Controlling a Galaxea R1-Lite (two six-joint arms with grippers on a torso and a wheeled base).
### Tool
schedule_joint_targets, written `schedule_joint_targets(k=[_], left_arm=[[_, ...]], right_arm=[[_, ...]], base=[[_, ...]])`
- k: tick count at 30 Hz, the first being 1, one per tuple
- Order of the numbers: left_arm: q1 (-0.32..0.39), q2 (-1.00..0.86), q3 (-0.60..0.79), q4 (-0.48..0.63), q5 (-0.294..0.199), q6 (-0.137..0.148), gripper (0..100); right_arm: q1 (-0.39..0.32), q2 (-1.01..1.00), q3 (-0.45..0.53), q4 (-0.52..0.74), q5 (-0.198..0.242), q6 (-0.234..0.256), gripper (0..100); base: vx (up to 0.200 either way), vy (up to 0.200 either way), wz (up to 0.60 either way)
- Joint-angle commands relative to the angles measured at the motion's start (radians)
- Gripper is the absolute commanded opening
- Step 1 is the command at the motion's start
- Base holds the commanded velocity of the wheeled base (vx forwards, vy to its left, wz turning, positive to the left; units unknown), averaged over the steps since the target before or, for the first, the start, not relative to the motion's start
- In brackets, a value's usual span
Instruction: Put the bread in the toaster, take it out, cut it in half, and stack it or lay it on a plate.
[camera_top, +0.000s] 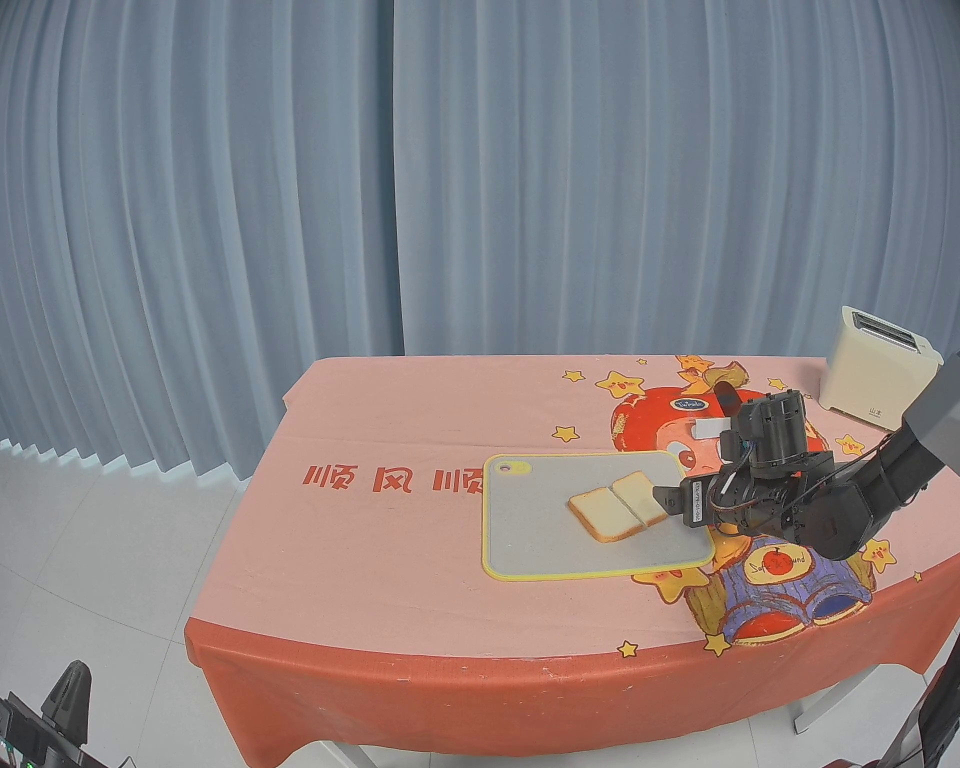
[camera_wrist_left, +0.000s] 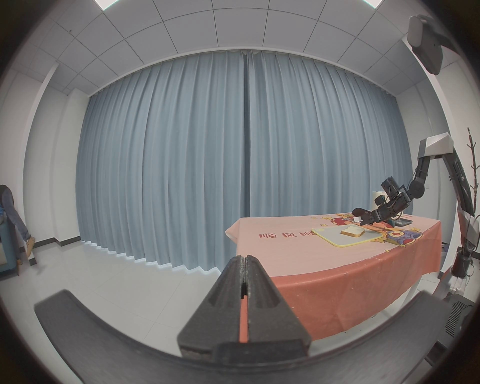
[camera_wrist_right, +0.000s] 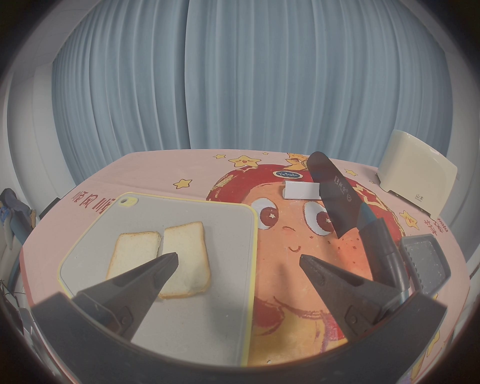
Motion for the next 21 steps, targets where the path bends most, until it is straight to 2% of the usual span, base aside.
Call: schedule_joint_targets(k=[1,21], left_arm=[[0.0,0.001,0.018,0.0,0.0,0.0,0],[0.0,0.001,0.018,0.0,0.0,0.0,0]], right_arm=[[-0.002,0.013,0.0,0.0,0.0,0.0,100],[0.0,0.039,-0.015,-0.004,0.0,0.0,100]], base=[[0.0,0.0,0.0],[0.0,0.0,0.0]])
